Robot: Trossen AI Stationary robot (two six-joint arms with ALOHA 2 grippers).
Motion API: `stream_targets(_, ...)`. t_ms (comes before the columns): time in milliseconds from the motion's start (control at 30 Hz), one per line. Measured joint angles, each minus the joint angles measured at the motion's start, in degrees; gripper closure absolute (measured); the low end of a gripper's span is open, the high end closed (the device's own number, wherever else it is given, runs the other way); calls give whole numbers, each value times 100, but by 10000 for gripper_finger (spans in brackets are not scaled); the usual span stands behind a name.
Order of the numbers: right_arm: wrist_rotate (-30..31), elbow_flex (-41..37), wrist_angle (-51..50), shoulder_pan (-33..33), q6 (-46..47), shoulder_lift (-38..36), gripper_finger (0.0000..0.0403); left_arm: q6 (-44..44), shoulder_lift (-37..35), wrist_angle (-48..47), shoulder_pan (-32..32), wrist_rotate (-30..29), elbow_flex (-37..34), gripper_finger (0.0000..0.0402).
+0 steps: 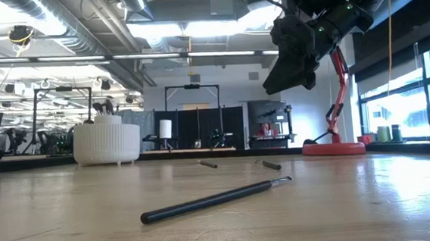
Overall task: Put items in baskets/containers
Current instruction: Put the black eyeshadow brush into the white organizer
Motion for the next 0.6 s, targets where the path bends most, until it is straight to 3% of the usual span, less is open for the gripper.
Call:
stream_targets(200,0,0,13,2,-10,0,274,362,43,-377,129,-241,295,380)
stream_targets(600,1,0,44,-1,2,0,274,899,-529,-1470,882,-3100,1058,381)
